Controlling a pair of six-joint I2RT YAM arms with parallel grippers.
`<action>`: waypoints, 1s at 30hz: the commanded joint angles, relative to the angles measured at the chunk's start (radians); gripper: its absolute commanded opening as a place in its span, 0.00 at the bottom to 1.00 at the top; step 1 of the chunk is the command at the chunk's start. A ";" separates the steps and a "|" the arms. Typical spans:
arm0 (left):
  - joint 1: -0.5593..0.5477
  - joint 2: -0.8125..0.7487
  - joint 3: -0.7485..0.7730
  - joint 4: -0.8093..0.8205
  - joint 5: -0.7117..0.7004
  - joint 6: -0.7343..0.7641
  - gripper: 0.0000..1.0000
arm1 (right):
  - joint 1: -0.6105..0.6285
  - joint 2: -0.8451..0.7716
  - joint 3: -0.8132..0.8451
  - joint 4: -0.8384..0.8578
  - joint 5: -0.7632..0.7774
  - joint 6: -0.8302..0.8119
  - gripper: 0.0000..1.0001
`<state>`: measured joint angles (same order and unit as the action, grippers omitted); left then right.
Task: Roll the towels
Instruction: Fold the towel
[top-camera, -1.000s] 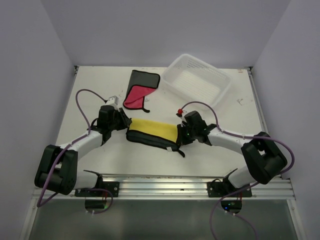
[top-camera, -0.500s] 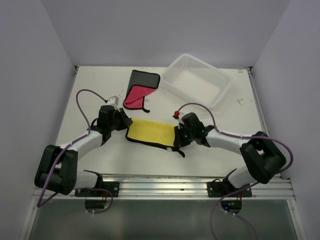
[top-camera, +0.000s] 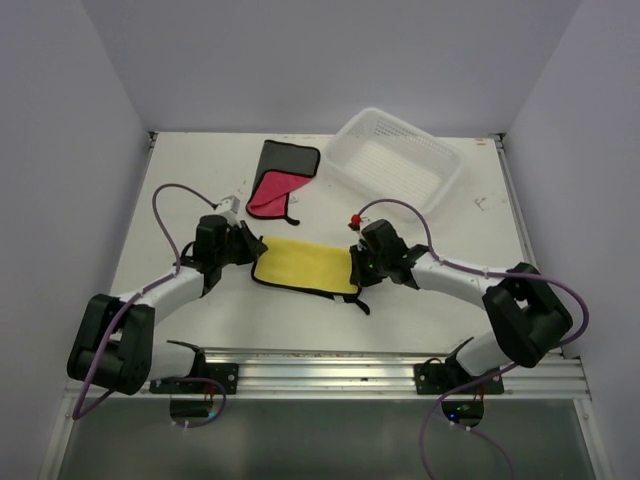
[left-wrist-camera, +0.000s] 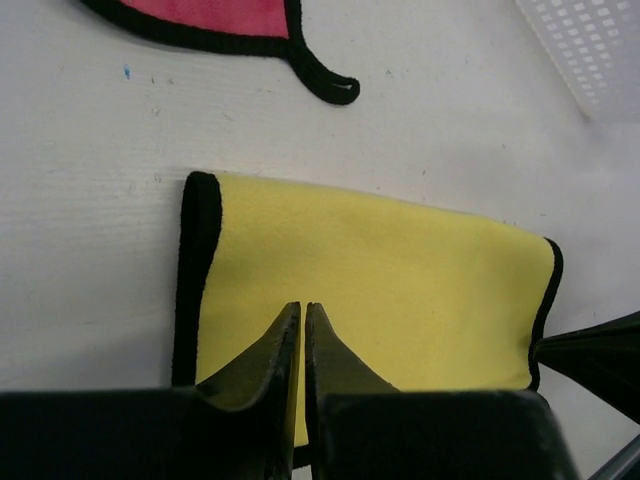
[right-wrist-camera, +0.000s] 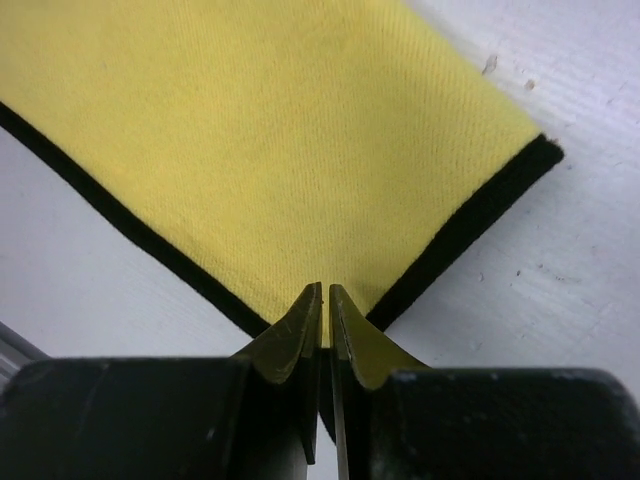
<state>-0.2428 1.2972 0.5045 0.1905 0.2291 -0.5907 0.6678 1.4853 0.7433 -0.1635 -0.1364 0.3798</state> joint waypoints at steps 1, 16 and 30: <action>-0.007 0.007 0.006 0.111 0.052 -0.003 0.05 | 0.004 -0.022 0.088 -0.025 0.103 0.051 0.11; -0.030 0.221 0.124 0.159 -0.062 -0.004 0.00 | 0.055 0.243 0.461 -0.048 0.072 0.087 0.11; -0.032 0.350 0.144 0.208 -0.126 -0.034 0.00 | 0.111 0.538 0.741 -0.011 0.012 0.131 0.10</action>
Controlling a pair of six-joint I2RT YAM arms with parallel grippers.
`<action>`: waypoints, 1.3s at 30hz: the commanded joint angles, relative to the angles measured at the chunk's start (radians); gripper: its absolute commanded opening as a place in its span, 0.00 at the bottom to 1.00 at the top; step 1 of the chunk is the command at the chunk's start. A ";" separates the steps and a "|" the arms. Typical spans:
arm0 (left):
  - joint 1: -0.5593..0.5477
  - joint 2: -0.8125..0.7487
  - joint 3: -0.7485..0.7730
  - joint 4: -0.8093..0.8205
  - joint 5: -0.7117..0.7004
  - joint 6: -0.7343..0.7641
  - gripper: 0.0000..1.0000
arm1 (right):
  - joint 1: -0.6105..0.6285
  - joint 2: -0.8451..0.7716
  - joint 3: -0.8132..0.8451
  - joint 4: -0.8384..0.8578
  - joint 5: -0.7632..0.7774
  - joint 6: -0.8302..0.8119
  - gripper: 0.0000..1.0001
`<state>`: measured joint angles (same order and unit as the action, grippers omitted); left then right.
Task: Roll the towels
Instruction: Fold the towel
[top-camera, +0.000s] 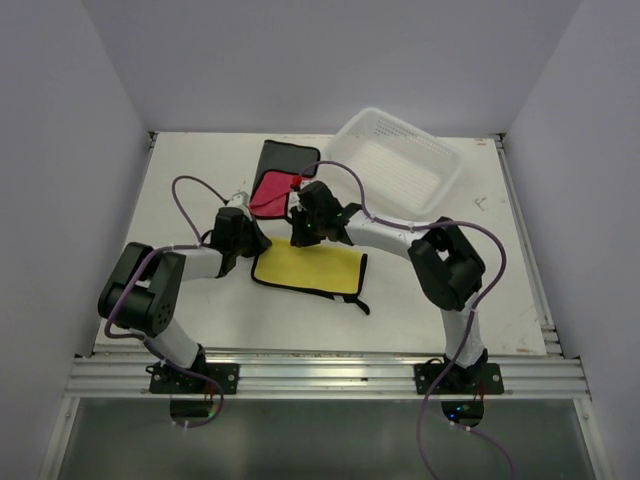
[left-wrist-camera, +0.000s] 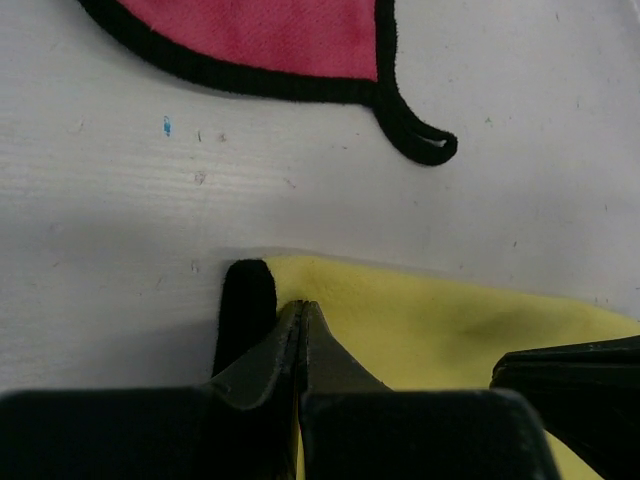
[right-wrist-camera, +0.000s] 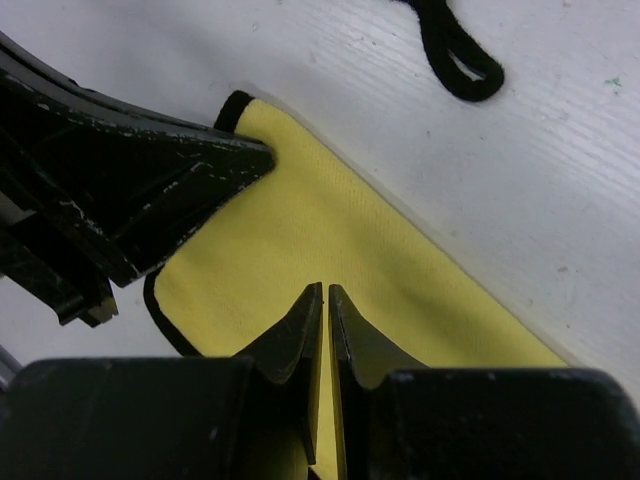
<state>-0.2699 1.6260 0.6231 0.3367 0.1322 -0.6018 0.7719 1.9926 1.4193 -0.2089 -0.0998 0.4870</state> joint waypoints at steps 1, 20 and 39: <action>-0.005 0.029 0.023 0.065 -0.029 -0.029 0.00 | 0.007 0.053 0.081 0.045 -0.029 0.031 0.10; -0.011 -0.017 -0.005 -0.016 -0.121 -0.019 0.00 | 0.010 0.118 0.078 0.046 0.028 0.022 0.14; -0.009 -0.041 -0.031 -0.061 -0.177 -0.019 0.00 | -0.078 0.000 -0.057 0.029 0.011 0.002 0.23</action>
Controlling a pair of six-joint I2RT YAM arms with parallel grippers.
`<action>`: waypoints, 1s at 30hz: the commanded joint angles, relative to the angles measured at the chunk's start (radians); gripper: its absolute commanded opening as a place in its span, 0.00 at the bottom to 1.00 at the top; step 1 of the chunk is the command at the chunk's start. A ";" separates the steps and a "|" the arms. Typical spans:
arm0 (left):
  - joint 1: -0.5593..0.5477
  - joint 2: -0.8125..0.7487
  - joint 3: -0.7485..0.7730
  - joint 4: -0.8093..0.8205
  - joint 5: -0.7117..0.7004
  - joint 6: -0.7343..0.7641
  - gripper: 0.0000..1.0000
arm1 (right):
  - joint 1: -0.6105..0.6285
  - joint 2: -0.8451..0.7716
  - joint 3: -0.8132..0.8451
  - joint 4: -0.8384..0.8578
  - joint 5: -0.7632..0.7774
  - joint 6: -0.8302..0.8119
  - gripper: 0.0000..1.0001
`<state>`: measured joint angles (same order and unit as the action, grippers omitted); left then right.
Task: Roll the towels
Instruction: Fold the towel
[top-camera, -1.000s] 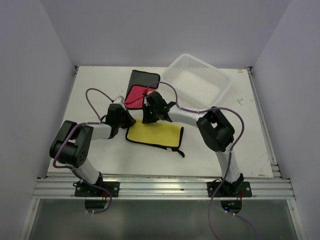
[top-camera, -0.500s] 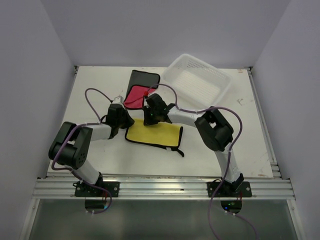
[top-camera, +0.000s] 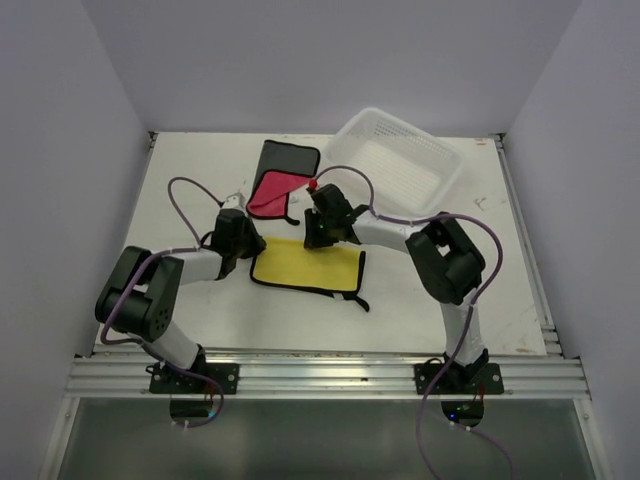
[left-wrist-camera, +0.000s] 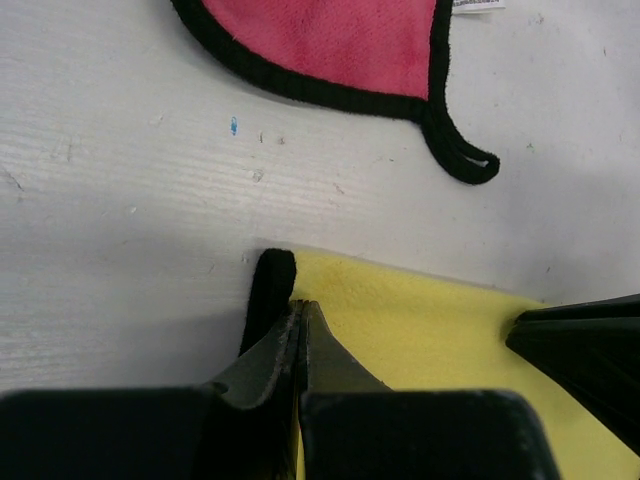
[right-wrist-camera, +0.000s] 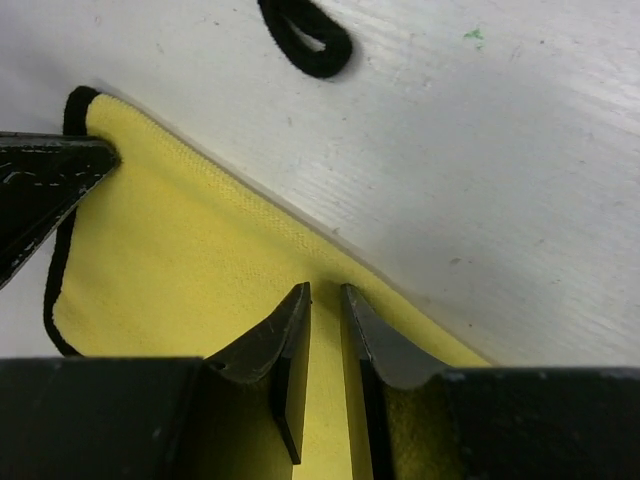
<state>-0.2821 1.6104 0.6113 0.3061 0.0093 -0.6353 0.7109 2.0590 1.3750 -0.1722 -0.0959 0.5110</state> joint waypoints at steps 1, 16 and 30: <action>0.003 -0.024 -0.016 -0.032 -0.055 0.014 0.00 | -0.024 -0.068 -0.017 -0.010 0.005 -0.022 0.23; 0.001 -0.017 0.004 -0.078 -0.080 0.019 0.00 | -0.067 -0.184 -0.165 -0.041 0.015 -0.072 0.26; 0.001 -0.041 0.004 -0.110 -0.083 0.017 0.00 | -0.198 -0.261 -0.303 -0.029 -0.011 -0.106 0.27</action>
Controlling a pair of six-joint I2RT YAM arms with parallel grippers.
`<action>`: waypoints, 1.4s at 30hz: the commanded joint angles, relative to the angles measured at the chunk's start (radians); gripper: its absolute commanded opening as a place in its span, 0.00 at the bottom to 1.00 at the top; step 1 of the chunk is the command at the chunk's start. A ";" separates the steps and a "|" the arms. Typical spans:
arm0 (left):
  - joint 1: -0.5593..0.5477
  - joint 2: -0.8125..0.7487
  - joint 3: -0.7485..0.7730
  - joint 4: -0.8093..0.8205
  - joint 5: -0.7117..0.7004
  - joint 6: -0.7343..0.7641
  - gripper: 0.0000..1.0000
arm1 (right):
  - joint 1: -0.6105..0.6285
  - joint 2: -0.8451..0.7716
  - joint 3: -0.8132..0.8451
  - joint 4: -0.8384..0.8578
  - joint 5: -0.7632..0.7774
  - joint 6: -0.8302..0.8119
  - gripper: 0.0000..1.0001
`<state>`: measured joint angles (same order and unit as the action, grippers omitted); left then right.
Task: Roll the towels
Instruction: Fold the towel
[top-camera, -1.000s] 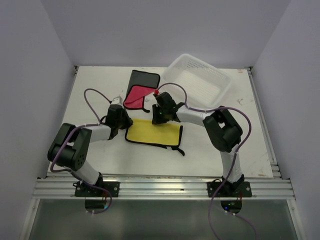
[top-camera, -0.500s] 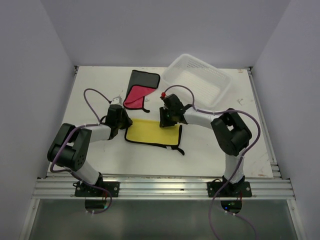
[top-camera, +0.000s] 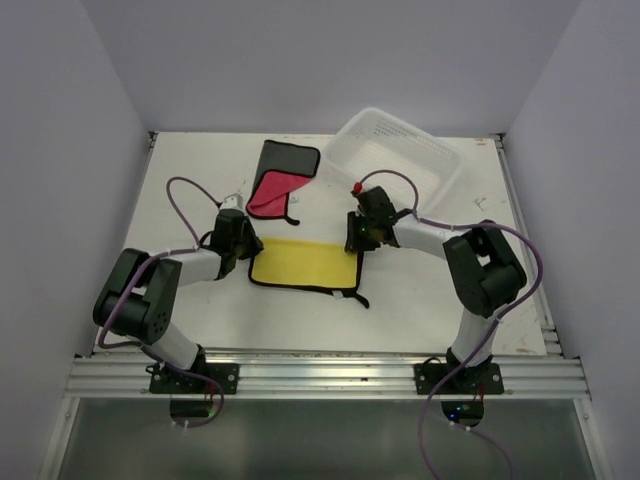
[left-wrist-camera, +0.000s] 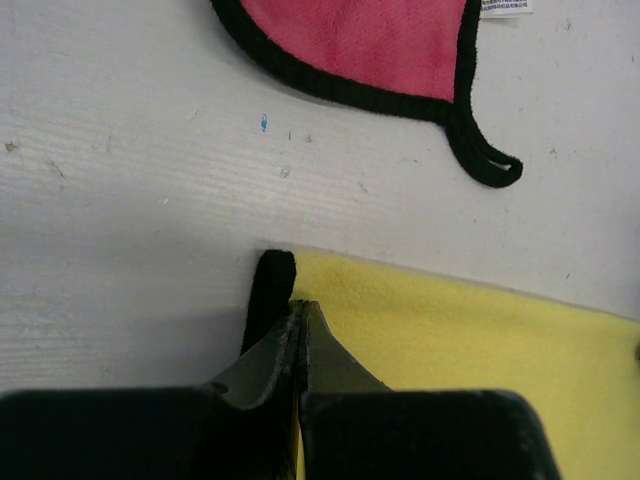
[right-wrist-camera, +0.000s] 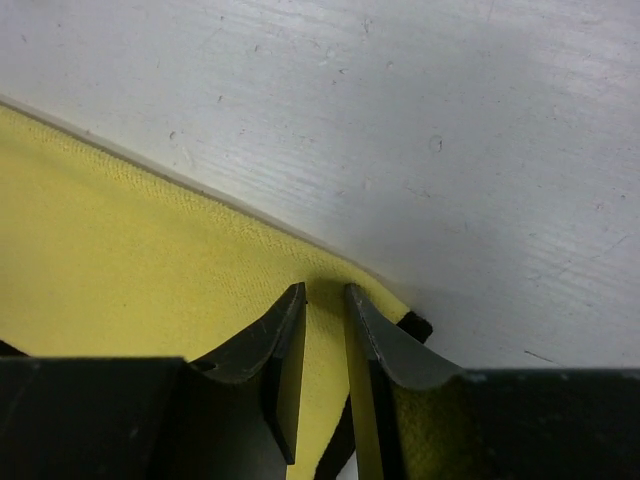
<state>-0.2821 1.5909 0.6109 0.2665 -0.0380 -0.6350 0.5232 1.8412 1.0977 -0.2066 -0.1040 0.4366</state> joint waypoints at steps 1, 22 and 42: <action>0.001 -0.025 0.001 -0.070 -0.034 0.014 0.00 | -0.012 -0.046 -0.038 0.013 -0.003 -0.032 0.27; -0.009 -0.267 0.018 -0.151 0.029 0.084 0.18 | -0.011 -0.289 -0.039 -0.217 0.093 0.005 0.37; -0.008 -0.505 0.092 -0.398 -0.071 0.113 0.66 | -0.003 -0.309 -0.334 0.036 -0.022 0.266 0.37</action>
<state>-0.2848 1.0767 0.6926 -0.1001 -0.0845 -0.5468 0.5159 1.5196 0.7753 -0.2558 -0.1001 0.6628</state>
